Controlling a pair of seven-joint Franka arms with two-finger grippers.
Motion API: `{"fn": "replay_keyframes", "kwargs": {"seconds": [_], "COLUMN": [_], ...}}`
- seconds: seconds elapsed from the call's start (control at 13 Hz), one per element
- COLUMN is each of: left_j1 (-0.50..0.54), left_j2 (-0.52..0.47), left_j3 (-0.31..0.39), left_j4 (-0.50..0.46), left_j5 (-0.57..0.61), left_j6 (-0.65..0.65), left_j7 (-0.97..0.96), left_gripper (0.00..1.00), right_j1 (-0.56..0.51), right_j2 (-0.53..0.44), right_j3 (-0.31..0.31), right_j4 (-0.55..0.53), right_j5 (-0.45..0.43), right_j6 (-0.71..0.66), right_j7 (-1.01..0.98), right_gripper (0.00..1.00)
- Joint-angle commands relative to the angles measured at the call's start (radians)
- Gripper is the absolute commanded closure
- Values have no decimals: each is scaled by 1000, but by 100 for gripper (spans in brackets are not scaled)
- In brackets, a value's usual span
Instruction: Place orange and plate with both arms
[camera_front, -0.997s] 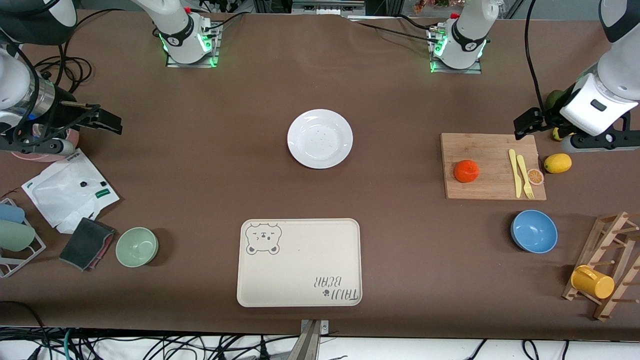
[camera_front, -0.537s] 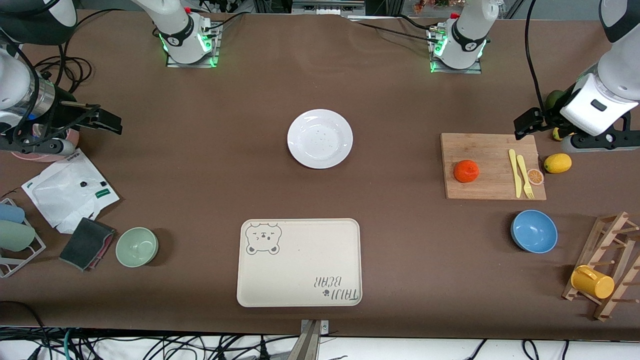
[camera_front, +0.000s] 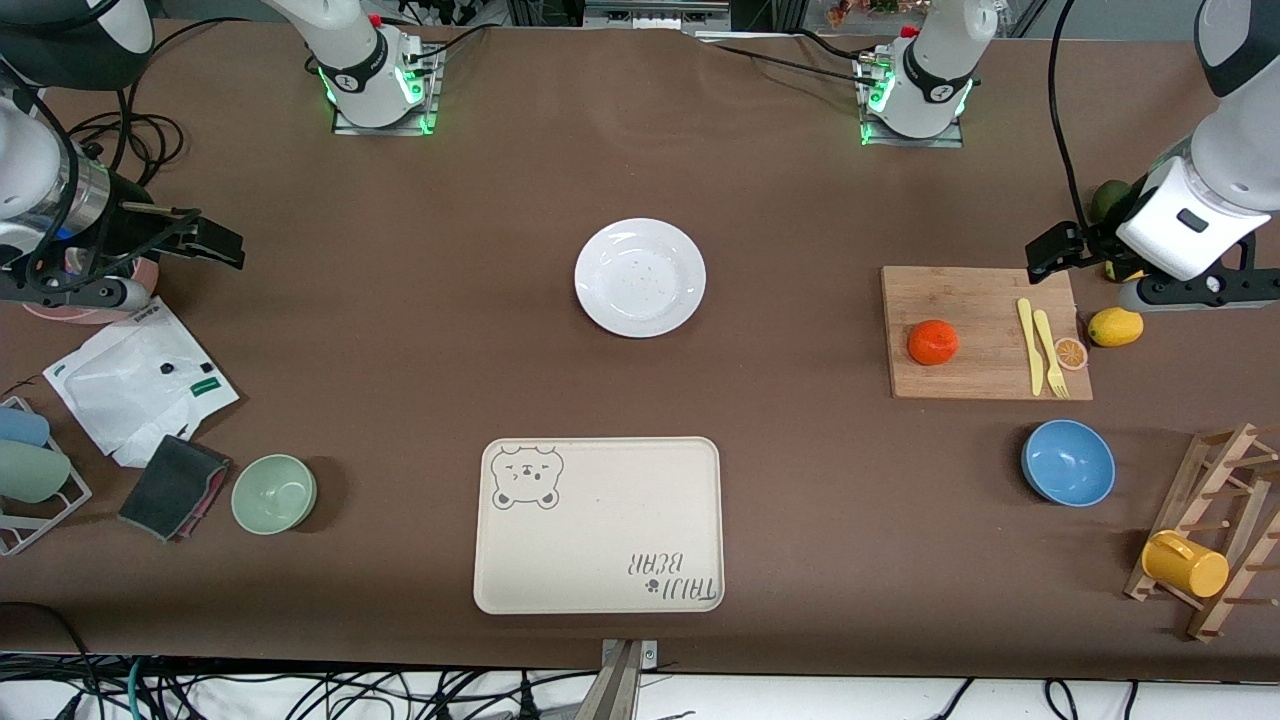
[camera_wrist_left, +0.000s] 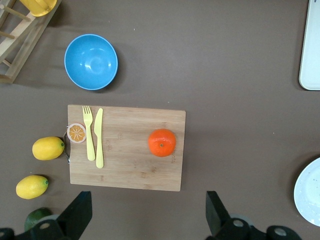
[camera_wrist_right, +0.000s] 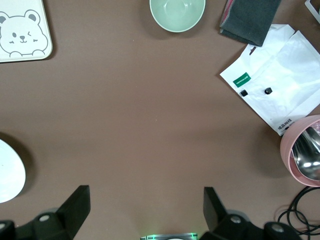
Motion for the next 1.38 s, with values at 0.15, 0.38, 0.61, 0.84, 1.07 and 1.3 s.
{"fn": "replay_keyframes", "kwargs": {"seconds": [0.15,0.38,0.61,0.84,1.07,1.3], "left_j1": [7,8,8,36,36,36], "left_j2": [0,0,0,1,1,1], "left_j3": [2,2,2,2,2,0], "left_j4": [5,3,5,3,3,3], "left_j5": [7,-1,-2,-43,-47,-45], "left_j6": [-1,-1,-1,-1,-1,-1], "left_j7": [23,23,23,23,23,23], "left_gripper": [0,0,0,0,0,0], "right_j1": [2,2,3,2,2,3], "right_j2": [-9,-9,-9,-9,-9,-9], "right_j3": [2,2,2,2,2,2], "right_j4": [-6,-6,-6,-8,-8,-6], "right_j5": [-12,-12,-12,-12,-12,-12], "right_j6": [-6,-6,-7,-7,-6,-6], "right_j7": [14,14,14,14,14,14], "right_gripper": [0,0,0,0,0,0]}}
